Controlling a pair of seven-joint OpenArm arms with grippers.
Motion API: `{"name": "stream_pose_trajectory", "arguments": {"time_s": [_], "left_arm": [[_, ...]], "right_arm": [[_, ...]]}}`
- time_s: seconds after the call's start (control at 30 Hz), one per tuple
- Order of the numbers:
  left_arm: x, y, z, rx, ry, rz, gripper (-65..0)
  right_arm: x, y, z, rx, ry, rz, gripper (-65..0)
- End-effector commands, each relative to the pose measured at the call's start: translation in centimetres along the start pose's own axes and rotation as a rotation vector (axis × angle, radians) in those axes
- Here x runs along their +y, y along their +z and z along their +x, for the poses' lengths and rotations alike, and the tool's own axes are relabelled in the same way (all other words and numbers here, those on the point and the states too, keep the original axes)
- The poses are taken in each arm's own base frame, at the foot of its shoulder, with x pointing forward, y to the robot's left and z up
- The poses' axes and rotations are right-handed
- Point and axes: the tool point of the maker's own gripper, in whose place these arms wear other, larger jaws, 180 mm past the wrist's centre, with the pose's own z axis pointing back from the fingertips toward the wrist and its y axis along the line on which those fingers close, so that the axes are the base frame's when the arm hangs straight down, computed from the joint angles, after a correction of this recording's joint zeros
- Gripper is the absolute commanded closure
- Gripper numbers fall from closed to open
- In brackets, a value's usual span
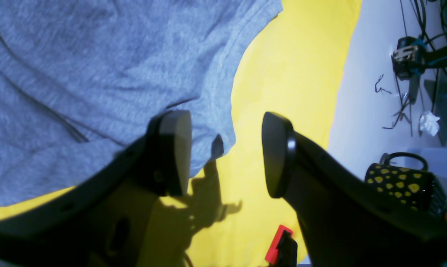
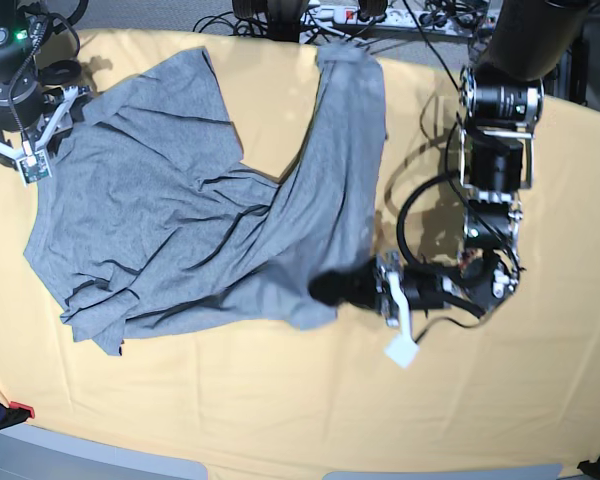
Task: Layout the t-shirt on the table in an organized manner, then fold the t-shirt properly
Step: 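Move the left gripper to the shirt hem corner and grasp it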
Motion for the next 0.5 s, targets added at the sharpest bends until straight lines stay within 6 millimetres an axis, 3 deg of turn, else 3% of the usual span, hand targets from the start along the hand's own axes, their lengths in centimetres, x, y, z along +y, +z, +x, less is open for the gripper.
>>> {"name": "stream_pose_trajectory", "arguments": {"time_s": [0.0, 0.2, 0.47], "left_arm": [[-1.2, 0.8, 3.8, -0.078, -0.066, -0.022, 0.0], [-2.5, 2.9, 9.6, -0.139, -0.182, 0.012, 0.0], [-1.5, 5.6, 14.2, -0.098, -0.325, 0.217, 0.0]], "right_arm": [[-0.8, 0.3, 0.7, -0.026, 0.013, -0.030, -32.5], [-0.8, 0.3, 0.7, -0.026, 0.013, -0.030, -32.5], [-0.7, 0.3, 0.6, -0.023, 0.010, -0.023, -32.5]]}}
